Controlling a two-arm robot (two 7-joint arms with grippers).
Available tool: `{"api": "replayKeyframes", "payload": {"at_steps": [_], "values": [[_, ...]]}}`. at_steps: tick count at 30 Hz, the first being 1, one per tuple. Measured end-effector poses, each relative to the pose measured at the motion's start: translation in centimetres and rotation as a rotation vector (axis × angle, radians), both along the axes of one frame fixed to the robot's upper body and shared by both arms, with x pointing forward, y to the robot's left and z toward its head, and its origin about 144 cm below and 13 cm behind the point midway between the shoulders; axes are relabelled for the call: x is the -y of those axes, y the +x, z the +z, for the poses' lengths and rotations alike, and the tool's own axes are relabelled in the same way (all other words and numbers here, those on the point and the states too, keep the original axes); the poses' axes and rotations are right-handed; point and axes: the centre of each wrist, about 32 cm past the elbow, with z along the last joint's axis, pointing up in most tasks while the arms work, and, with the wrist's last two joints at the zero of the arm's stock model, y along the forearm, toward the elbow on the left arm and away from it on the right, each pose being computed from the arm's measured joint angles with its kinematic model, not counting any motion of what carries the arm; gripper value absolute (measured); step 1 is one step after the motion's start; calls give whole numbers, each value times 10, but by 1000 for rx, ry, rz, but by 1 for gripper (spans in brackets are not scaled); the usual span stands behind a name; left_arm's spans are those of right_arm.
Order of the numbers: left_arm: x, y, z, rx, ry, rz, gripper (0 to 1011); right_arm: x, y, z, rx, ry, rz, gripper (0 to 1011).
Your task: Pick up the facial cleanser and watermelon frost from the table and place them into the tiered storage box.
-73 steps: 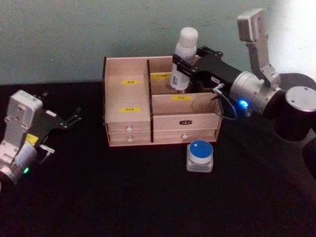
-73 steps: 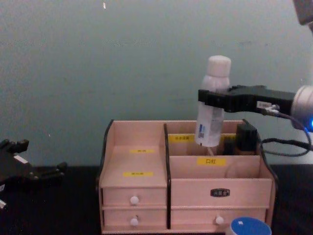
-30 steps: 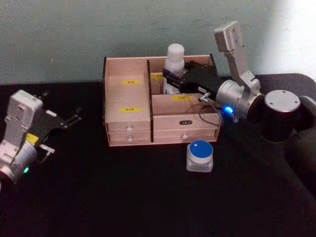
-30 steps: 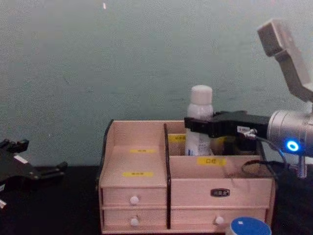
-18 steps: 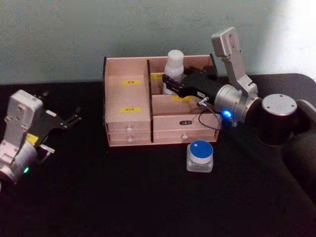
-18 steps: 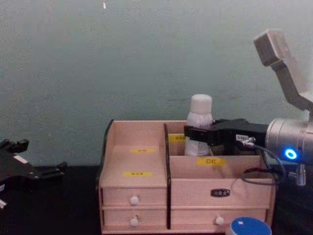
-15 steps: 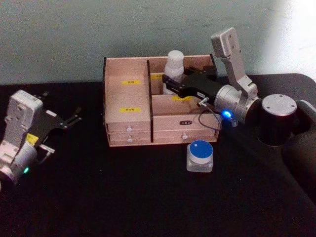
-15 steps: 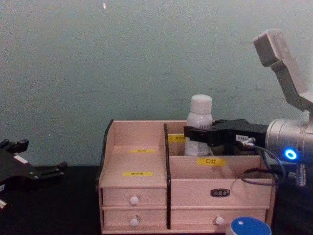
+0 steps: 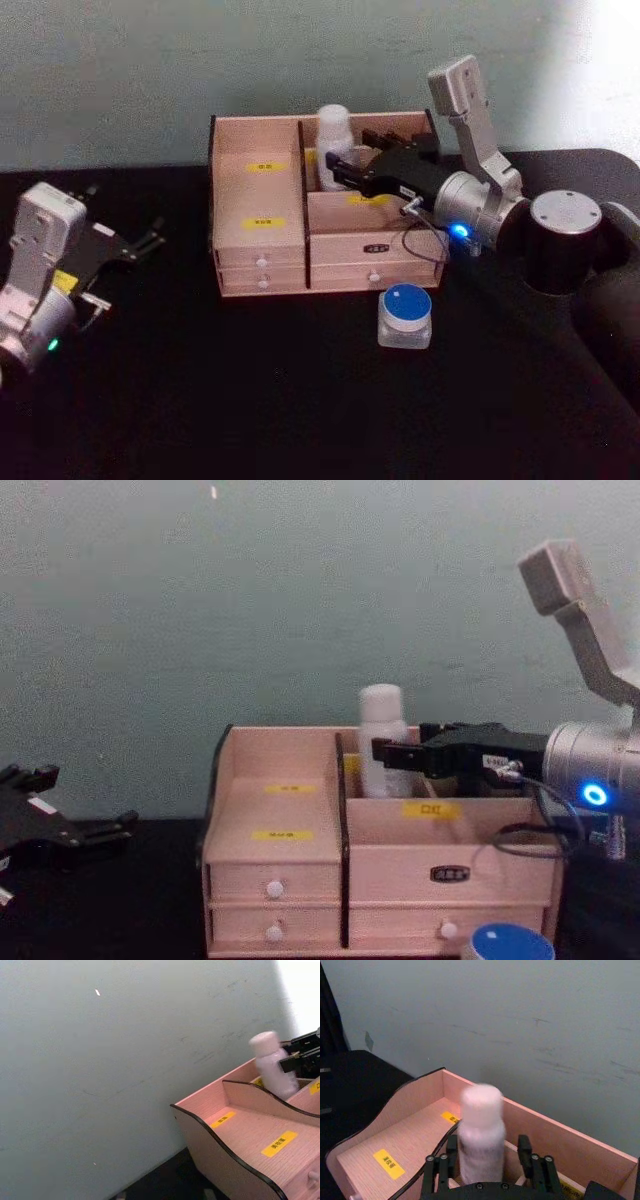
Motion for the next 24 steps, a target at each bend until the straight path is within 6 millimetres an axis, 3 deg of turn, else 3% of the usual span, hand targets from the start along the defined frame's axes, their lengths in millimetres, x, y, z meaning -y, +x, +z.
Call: {"api": "replayKeyframes", "payload": {"at_steps": [9, 24], "values": [[0, 0, 0, 0, 0, 0, 1001, 0, 0, 0, 0, 1, 0, 993], [0, 0, 0, 0, 0, 0, 1001, 0, 0, 1, 1, 2, -1, 1000]]}}
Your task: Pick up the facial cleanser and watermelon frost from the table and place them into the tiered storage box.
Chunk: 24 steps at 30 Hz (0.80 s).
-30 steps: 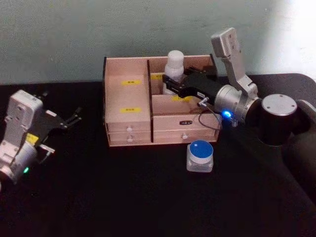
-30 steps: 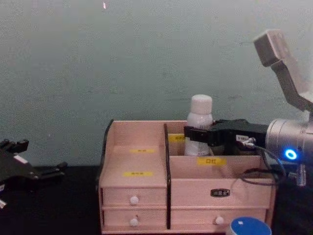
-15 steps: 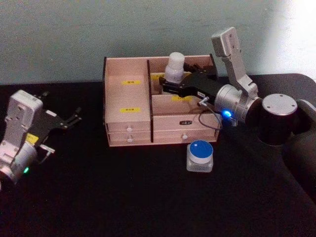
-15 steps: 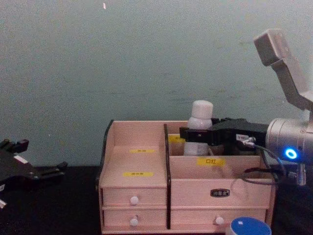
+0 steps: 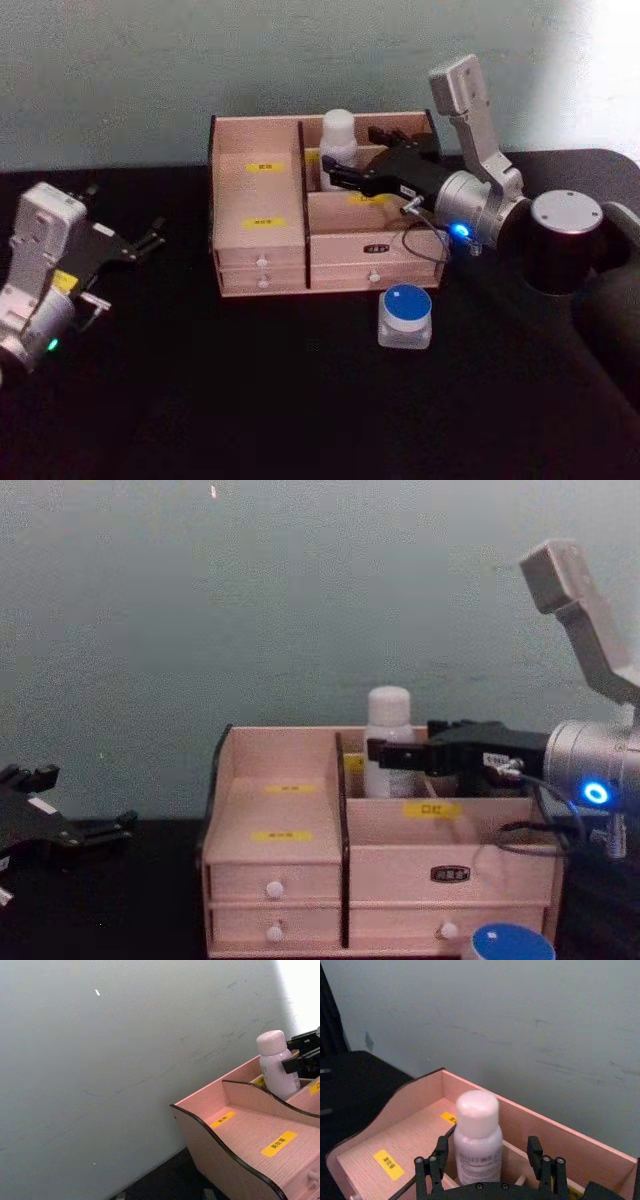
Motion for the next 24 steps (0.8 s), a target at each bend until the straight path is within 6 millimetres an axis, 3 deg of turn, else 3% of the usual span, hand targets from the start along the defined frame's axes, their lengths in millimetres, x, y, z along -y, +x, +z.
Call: {"api": "replayKeyframes", "payload": {"at_steps": [11, 24], "values": [[0, 0, 0, 0, 0, 0, 1001, 13, -22, 12, 24, 29, 25, 1000], [0, 0, 0, 0, 0, 0, 1001, 45, -85, -1, -8, 21, 89, 1000]]}}
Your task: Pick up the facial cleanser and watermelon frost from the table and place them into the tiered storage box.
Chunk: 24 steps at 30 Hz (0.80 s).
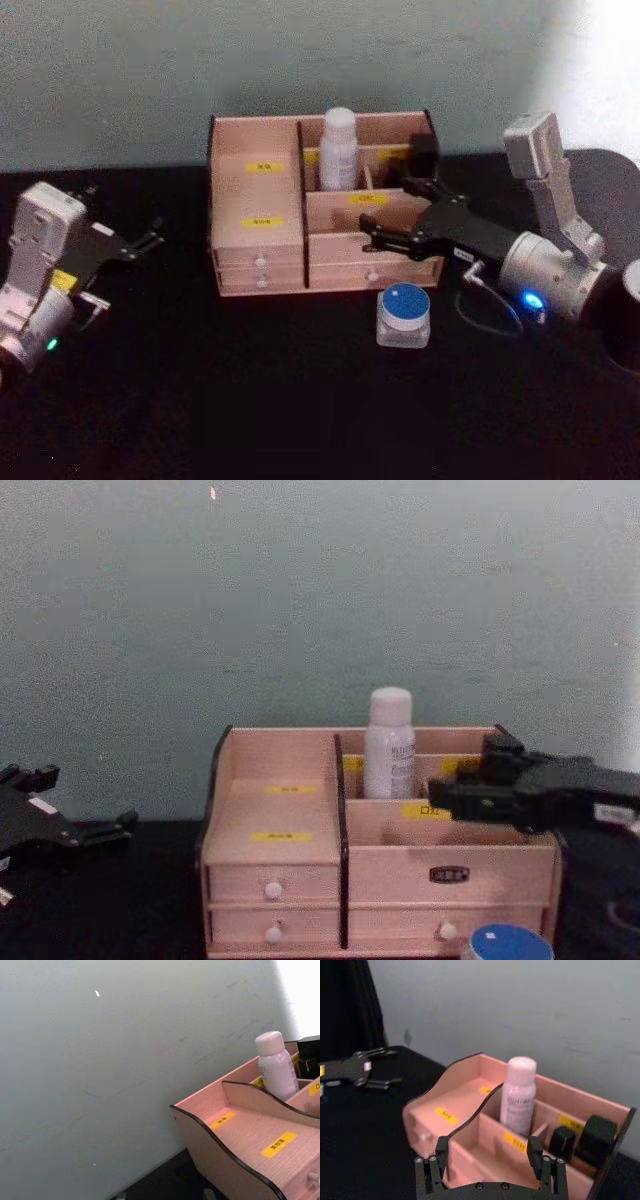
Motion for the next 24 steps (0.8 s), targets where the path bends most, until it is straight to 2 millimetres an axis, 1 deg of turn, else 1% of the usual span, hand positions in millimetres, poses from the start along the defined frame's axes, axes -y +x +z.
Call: {"api": "replayKeyframes", "payload": {"at_steps": [5, 12, 24], "values": [[0, 0, 0, 0, 0, 0, 1001, 10, -21, -3, -18, -26, 20, 1000], [0, 0, 0, 0, 0, 0, 1001, 20, -39, -1, -64, -91, 42, 1000], [0, 0, 0, 0, 0, 0, 1001, 28, -51, -3, -161, -175, 63, 1000]]}}
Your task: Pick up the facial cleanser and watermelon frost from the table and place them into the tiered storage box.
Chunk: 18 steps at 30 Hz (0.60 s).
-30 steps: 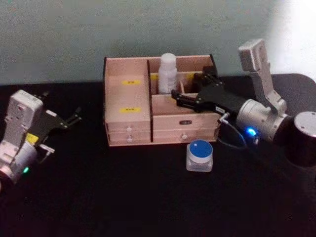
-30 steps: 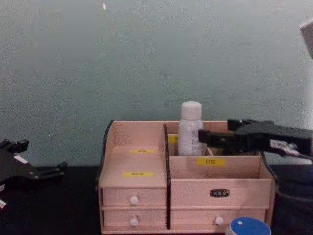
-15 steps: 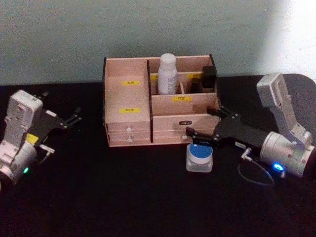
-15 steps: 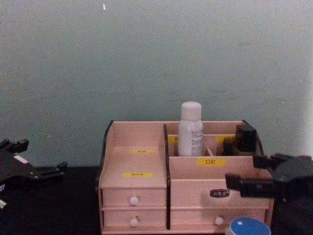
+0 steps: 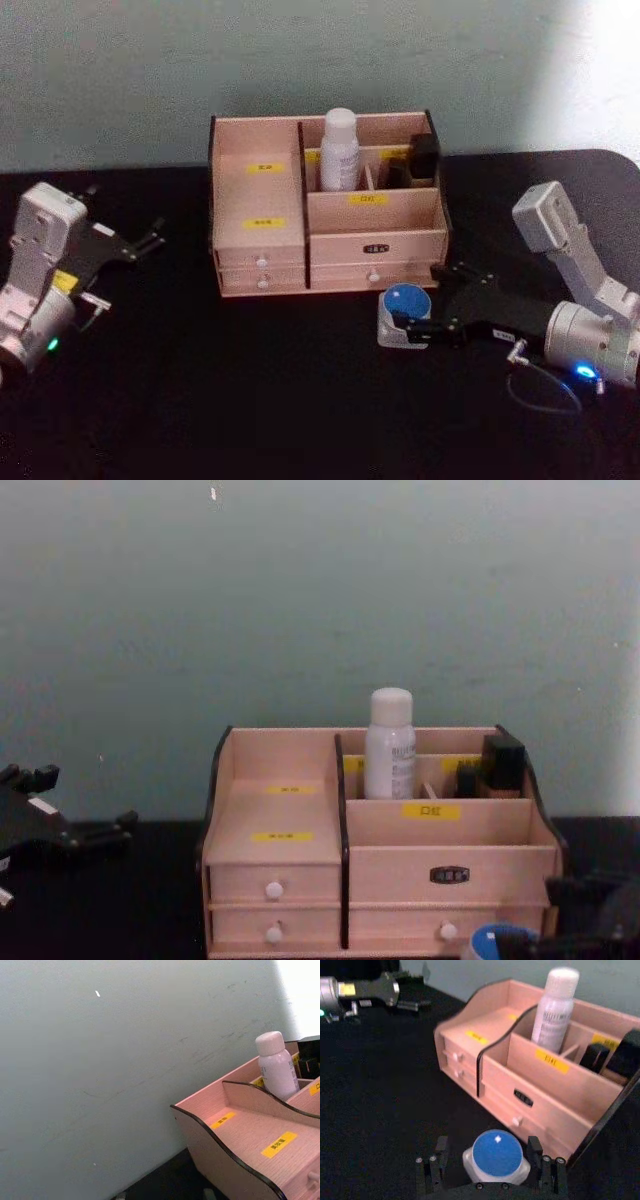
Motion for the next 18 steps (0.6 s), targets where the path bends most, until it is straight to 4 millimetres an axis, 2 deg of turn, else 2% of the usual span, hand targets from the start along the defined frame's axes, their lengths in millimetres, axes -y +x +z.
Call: {"api": "replayKeyframes", "payload": {"at_steps": [18], "values": [[0, 0, 0, 0, 0, 0, 1001, -4, 0, -9, -40, -61, -8, 1000]]}}
